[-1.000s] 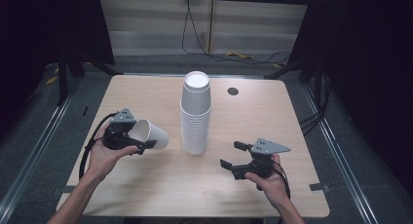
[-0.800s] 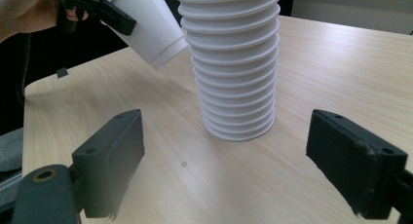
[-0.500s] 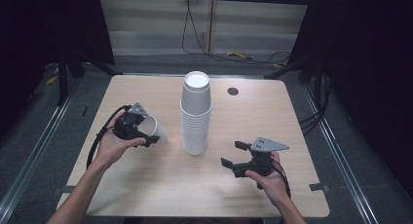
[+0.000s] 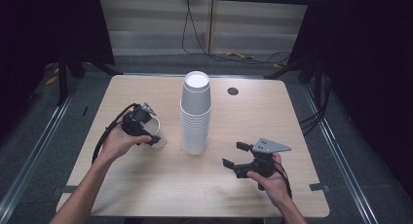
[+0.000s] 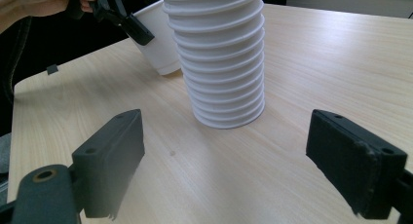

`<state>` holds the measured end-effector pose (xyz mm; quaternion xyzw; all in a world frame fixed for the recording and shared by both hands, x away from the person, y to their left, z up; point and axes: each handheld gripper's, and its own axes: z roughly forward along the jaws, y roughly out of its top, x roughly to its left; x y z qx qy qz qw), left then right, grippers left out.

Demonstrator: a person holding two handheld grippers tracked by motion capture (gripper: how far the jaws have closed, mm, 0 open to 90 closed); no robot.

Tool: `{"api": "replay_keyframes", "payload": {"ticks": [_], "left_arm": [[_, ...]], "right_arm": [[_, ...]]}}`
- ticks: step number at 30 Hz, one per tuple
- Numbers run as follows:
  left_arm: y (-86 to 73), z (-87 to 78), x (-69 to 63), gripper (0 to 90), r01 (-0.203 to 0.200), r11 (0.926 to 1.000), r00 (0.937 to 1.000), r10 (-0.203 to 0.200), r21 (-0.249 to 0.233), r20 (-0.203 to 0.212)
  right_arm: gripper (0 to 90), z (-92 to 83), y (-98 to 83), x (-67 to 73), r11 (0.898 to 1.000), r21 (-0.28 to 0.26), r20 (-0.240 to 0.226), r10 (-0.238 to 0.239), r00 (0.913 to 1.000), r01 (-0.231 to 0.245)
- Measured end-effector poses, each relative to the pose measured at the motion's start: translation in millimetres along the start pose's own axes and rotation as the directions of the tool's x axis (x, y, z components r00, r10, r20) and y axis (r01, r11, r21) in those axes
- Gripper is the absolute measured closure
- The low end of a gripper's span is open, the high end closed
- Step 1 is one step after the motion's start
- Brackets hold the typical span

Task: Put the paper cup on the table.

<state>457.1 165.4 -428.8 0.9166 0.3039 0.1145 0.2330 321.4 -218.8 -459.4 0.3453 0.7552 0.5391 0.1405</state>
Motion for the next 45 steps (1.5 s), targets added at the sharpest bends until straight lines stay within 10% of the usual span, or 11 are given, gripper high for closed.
{"api": "replay_keyframes", "payload": {"ticks": [12, 45], "left_arm": [[9.4, 7.9, -4.2, 5.3, -0.058, 0.9962, 0.9974, 0.06, 0.065, -0.039], [-30.0, 29.4, 10.8, 15.9, 0.043, 0.999, 0.9986, -0.042, -0.014, 0.032]], "right_arm": [[13.8, -0.2, 0.8, 2.8, 1.0, 0.004, 0.001, -0.01, 1.0, 0.01], [13.7, 3.5, -1.1, 6.6, 0.999, 0.037, -0.013, -0.012, 0.9998, 0.013]]}}
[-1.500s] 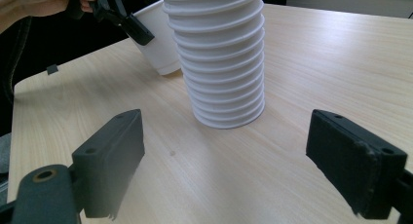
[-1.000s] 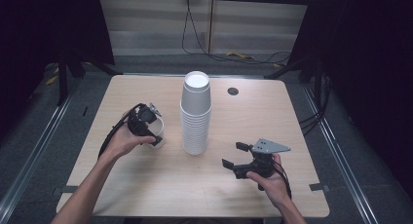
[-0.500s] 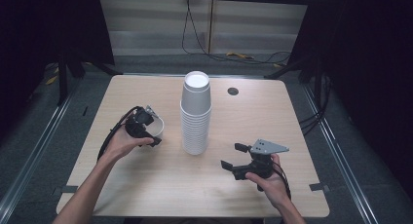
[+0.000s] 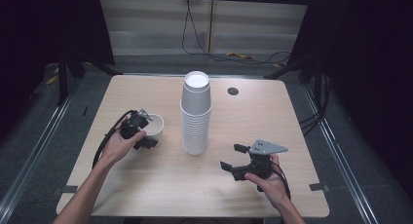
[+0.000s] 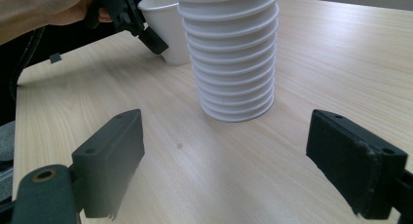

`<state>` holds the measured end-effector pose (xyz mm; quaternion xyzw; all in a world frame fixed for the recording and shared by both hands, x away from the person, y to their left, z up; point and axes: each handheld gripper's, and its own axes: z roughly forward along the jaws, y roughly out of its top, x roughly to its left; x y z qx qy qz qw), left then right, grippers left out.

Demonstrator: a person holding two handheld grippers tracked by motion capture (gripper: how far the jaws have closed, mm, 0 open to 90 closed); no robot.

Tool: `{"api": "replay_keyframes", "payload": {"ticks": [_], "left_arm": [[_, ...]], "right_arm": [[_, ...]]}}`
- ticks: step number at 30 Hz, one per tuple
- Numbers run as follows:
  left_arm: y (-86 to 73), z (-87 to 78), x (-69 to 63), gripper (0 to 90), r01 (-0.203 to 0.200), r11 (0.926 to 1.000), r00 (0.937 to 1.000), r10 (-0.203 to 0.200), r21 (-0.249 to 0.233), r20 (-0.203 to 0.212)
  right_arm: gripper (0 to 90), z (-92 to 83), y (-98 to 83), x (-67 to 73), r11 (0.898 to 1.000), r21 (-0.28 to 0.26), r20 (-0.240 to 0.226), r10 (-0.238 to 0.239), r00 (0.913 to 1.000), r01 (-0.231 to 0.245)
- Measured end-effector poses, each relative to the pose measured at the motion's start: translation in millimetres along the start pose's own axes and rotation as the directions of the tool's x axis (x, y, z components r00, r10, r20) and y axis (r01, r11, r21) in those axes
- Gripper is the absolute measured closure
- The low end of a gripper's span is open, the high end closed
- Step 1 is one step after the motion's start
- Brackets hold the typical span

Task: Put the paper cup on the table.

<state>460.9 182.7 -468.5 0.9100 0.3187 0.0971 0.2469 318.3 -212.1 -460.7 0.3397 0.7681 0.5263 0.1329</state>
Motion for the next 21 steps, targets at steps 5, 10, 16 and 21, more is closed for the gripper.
{"api": "replay_keyframes", "payload": {"ticks": [5, 10, 16, 21], "left_arm": [[-7.8, -4.3, -0.2, 15.9, 0.035, 0.9989, 0.9993, -0.034, -0.032, 0.017], [-11.4, -8.7, -3.2, 15.9, 0.044, 0.9973, 0.9989, -0.045, -0.059, -0.015], [-25.1, -12.2, -2.6, 15.9, 0.066, 0.9908, 0.9975, -0.068, -0.118, -0.018], [-30.4, -20.7, -8.1, 16.1, 0.055, 0.9818, 0.9979, -0.06, -0.182, -0.024]], "right_arm": [[13.7, 1.2, -0.5, 0.5, 1.0, 0.006, -0.002, -0.001, 1.0, 0.001], [13.7, 1.4, -0.5, 1.3, 1.0, 0.006, 0.001, -0.004, 1.0, 0.004], [13.7, -0.8, -0.2, 0.1, 1.0, 0.001, 0.006, 0.0, 1.0, 0.0], [13.7, -0.4, -0.2, 0.1, 1.0, 0.002, 0.008, 0.002, 1.0, -0.002]]}}
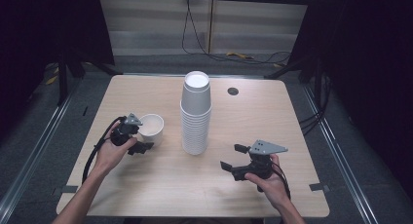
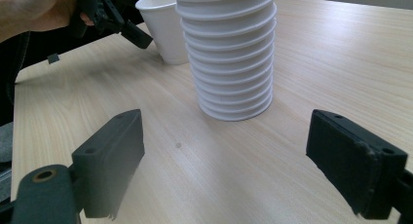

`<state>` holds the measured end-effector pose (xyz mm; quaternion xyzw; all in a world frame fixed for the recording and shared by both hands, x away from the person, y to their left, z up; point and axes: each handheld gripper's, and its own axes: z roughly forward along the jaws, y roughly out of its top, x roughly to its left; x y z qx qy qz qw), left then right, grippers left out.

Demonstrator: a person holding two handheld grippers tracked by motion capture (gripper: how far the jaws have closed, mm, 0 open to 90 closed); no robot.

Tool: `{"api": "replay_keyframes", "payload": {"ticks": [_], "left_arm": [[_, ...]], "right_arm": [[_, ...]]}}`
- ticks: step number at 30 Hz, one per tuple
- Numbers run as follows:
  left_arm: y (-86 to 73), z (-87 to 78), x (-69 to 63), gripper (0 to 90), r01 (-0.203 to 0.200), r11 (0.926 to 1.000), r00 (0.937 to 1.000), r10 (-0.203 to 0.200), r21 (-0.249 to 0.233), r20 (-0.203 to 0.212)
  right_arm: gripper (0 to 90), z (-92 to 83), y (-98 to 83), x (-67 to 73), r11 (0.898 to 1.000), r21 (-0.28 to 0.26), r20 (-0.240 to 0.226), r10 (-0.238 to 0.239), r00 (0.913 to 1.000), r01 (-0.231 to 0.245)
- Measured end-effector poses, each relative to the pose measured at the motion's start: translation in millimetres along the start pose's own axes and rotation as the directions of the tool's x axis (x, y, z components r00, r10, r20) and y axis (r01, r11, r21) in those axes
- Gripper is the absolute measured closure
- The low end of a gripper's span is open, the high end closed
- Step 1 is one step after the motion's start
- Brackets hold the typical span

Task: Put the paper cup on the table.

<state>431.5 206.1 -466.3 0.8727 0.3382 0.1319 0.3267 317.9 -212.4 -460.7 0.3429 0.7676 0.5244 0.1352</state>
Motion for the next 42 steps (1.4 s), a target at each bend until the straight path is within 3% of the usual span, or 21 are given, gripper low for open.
{"api": "replay_keyframes", "payload": {"ticks": [8, 20, 23, 25, 27, 33, 35, 38, 40, 42], "left_arm": [[-12.4, -8.2, -9.7, 15.6, 0.014, 0.9969, 0.9999, -0.014, -0.077, 0.004], [-23.1, -17.3, -27.4, 15.8, 0.03, 0.9914, 0.9985, -0.024, -0.127, 0.048], [-26.0, -23.6, -36.6, 15.9, 0.053, 0.9778, 0.9955, -0.036, -0.203, 0.088], [-26.1, -26.8, -43.0, 15.8, 0.043, 0.9747, 0.9968, -0.027, -0.22, 0.076], [-26.1, -29.0, -46.8, 15.6, 0.07, 0.9668, 0.9943, -0.047, -0.246, 0.095], [-30.4, -31.9, -55.3, 15.7, 0.105, 0.9541, 0.9899, -0.073, -0.28, 0.122], [-32.0, -31.2, -59.5, 15.9, 0.131, 0.9521, 0.9829, -0.088, -0.276, 0.161], [-32.5, -30.9, -68.9, 16.2, 0.108, 0.9573, 0.986, -0.069, -0.268, 0.152], [-33.7, -31.1, -75.7, 16.2, 0.099, 0.959, 0.984, -0.055, -0.265, 0.169], [-36.5, -33.2, -83.7, 15.7, 0.076, 0.9529, 0.9795, -0.016, -0.294, 0.201]], "right_arm": [[13.7, -1.0, 0.1, -0.4, 1.0, -0.005, 0.006, -0.002, 1.0, 0.002], [13.7, -2.0, -0.1, 0.2, 1.0, -0.009, 0.011, 0.002, 0.9999, -0.002], [13.7, -2.3, 0.0, 0.2, 1.0, -0.011, 0.011, 0.001, 0.9999, -0.001], [13.7, -2.4, 0.0, 0.1, 1.0, -0.012, 0.011, 0.0, 0.9999, 0.001], [13.7, -2.7, 0.0, -0.1, 1.0, -0.012, 0.012, 0.003, 0.9999, -0.003], [13.7, -5.0, -0.7, 1.2, 1.0, -0.019, 0.018, 0.006, 0.9998, -0.006], [13.7, -5.5, -1.7, 2.1, 1.0, -0.018, 0.021, 0.003, 0.9998, -0.003], [13.7, -6.6, -4.3, 4.8, 1.0, -0.013, 0.016, 0.006, 0.9999, -0.006], [13.7, -8.8, -6.3, 6.4, 1.0, -0.01, 0.019, 0.0, 0.9998, 0.0], [13.7, -11.2, -8.7, 7.4, 1.0, -0.006, 0.021, -0.005, 0.9998, 0.005]]}}
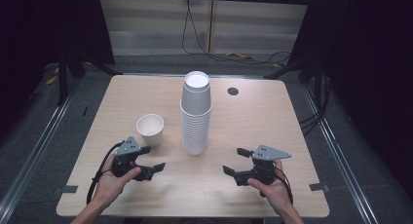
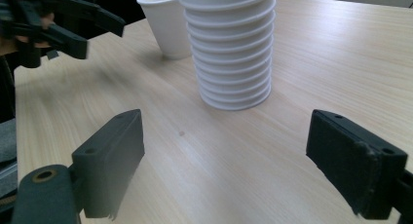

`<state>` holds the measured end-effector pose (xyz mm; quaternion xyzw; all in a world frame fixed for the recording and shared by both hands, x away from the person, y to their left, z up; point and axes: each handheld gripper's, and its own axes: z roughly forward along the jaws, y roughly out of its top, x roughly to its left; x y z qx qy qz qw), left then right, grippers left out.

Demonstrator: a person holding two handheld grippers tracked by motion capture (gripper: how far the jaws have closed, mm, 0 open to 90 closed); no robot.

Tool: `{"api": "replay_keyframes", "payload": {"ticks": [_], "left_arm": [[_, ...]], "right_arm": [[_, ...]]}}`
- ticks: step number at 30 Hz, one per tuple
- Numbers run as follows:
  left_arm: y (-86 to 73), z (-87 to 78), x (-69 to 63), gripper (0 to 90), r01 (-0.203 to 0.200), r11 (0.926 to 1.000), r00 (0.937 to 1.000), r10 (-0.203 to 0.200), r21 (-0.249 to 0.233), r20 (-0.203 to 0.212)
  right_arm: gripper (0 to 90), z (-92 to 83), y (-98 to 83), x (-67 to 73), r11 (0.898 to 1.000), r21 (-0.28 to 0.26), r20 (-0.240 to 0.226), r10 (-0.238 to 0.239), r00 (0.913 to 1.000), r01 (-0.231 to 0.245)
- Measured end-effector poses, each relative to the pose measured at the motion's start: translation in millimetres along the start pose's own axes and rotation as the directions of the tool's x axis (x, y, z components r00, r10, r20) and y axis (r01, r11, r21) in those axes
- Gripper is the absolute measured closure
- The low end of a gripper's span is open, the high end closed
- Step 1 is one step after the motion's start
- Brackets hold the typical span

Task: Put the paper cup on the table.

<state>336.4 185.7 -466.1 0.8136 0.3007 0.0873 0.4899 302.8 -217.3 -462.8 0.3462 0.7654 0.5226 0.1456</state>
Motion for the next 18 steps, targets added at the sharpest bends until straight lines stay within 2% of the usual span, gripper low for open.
{"api": "replay_keyframes", "payload": {"ticks": [2, 5, 7, 8, 9, 11, 12, 14, 15, 18], "left_arm": [[0.0, -1.5, -5.6, 15.6, -0.014, 0.9998, 0.9996, 0.015, -0.013, 0.023], [-1.3, -3.5, -16.1, 15.8, -0.013, 0.9991, 0.9993, 0.015, -0.041, 0.035], [-6.2, -2.4, -21.8, 15.9, 0.003, 0.9987, 0.9986, 0.0, -0.052, 0.053], [-8.8, -1.6, -23.7, 15.8, -0.005, 0.9984, 0.9986, 0.008, -0.057, 0.053], [-11.8, -0.3, -24.2, 15.8, -0.008, 0.9979, 0.9982, 0.011, -0.064, 0.059], [-18.1, 3.1, -20.6, 15.8, 0.016, 0.9977, 0.9959, -0.01, -0.067, 0.09], [-23.3, 5.8, -16.7, 15.8, 0.021, 0.9973, 0.9964, -0.015, -0.07, 0.083], [-29.4, 9.5, -12.3, 15.8, 0.064, 0.995, 0.9924, -0.056, -0.076, 0.11], [-30.4, 10.2, -12.2, 15.8, 0.07, 0.9948, 0.9916, -0.061, -0.074, 0.114], [-29.3, 10.4, -11.0, 15.8, 0.055, 0.9949, 0.9932, -0.045, -0.085, 0.107]], "right_arm": [[13.6, -1.7, -1.5, -0.1, 1.0, 0.001, 0.008, -0.001, 1.0, 0.001], [13.6, -2.9, -1.2, -1.0, 1.0, -0.006, 0.016, 0.005, 0.9999, -0.005], [13.6, -3.7, -0.9, -0.4, 1.0, -0.011, 0.015, 0.002, 0.9999, -0.002], [13.6, -4.1, -0.8, 0.1, 1.0, -0.012, 0.016, 0.004, 0.9999, -0.004], [13.6, -4.2, -0.9, 0.4, 1.0, -0.012, 0.016, 0.004, 0.9999, -0.004], [13.6, -3.5, -1.6, 0.6, 1.0, -0.01, 0.012, 0.004, 0.9999, -0.004], [13.6, -3.1, -1.9, 0.7, 1.0, -0.009, 0.012, 0.004, 0.9999, -0.003], [13.6, -2.1, -2.3, 1.0, 1.0, -0.005, 0.007, 0.002, 1.0, -0.002], [13.5, -1.9, -2.2, 0.9, 1.0, -0.004, 0.006, 0.004, 1.0, -0.004], [13.5, -2.1, -2.4, -0.8, 1.0, -0.004, 0.004, 0.014, 0.9999, -0.014]]}}
